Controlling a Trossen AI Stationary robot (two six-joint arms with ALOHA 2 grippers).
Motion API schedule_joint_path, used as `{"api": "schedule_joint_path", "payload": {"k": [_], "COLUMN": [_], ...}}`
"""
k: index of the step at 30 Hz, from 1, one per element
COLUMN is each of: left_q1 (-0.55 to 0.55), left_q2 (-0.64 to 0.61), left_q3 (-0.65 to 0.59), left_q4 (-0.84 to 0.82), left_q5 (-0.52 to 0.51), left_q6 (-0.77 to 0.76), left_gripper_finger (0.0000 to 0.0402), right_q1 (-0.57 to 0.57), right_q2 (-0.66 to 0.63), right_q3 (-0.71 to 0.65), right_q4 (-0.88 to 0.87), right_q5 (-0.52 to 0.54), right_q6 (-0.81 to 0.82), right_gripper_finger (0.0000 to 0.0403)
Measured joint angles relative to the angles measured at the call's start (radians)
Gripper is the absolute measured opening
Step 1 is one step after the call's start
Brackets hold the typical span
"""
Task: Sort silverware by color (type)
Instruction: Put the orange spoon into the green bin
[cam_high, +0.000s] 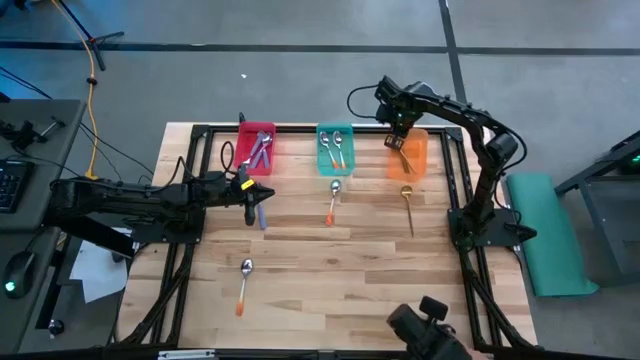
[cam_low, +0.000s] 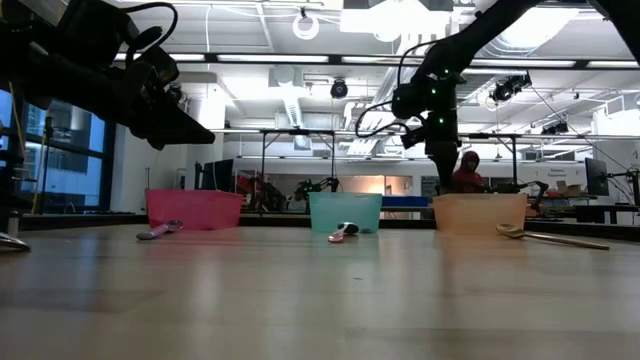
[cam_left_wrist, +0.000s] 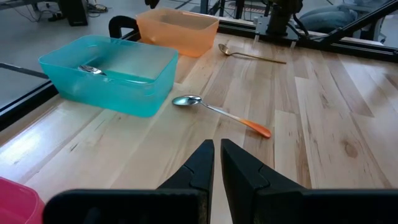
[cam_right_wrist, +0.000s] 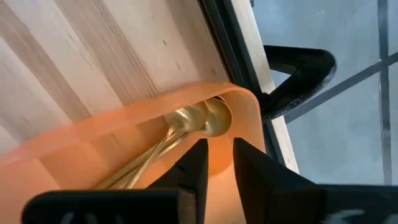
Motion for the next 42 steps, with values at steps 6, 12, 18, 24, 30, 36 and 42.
{"api": "schedule_joint_path", "payload": {"k": [6, 12, 18, 24, 30, 36, 42], "left_q1": [0.0, 0.0, 0.0, 0.0, -0.006, -0.074, -0.192], "left_q2": [0.0, 0.0, 0.0, 0.0, 0.0, 0.0, 0.0], "left_q3": [0.0, 0.0, 0.0, 0.0, 0.0, 0.0, 0.003], "left_q4": [-0.002, -0.006, -0.011, -0.068, -0.08, -0.091, -0.173], "left_q5": [0.0, 0.0, 0.002, 0.042, 0.042, 0.042, 0.023], "left_q6": [0.024, 0.026, 0.027, -0.041, -0.024, -0.026, -0.173], "left_gripper_finger": [0.0019, 0.0019, 0.0019, 0.0019, 0.0019, 0.0019, 0.0019], "right_q1": [0.05, 0.124, 0.232, 0.369, 0.458, 0.471, 0.48], "right_q2": [-0.074, -0.228, -0.39, -0.469, -0.456, -0.456, -0.456], "right_q3": [0.0, -0.111, -0.423, -0.689, -0.845, -0.854, -0.854], "right_q4": [0.002, 0.295, 0.874, 1.466, 1.818, 1.811, 1.809], "right_q5": [0.0, -0.227, -0.364, -0.382, -0.431, -0.428, -0.43], "right_q6": [0.049, 0.083, 0.136, 0.233, 0.227, 0.347, 0.352], "right_gripper_finger": [0.0042, 0.0009, 0.0002, 0.0001, 0.0, 0.0, 0.0]}}
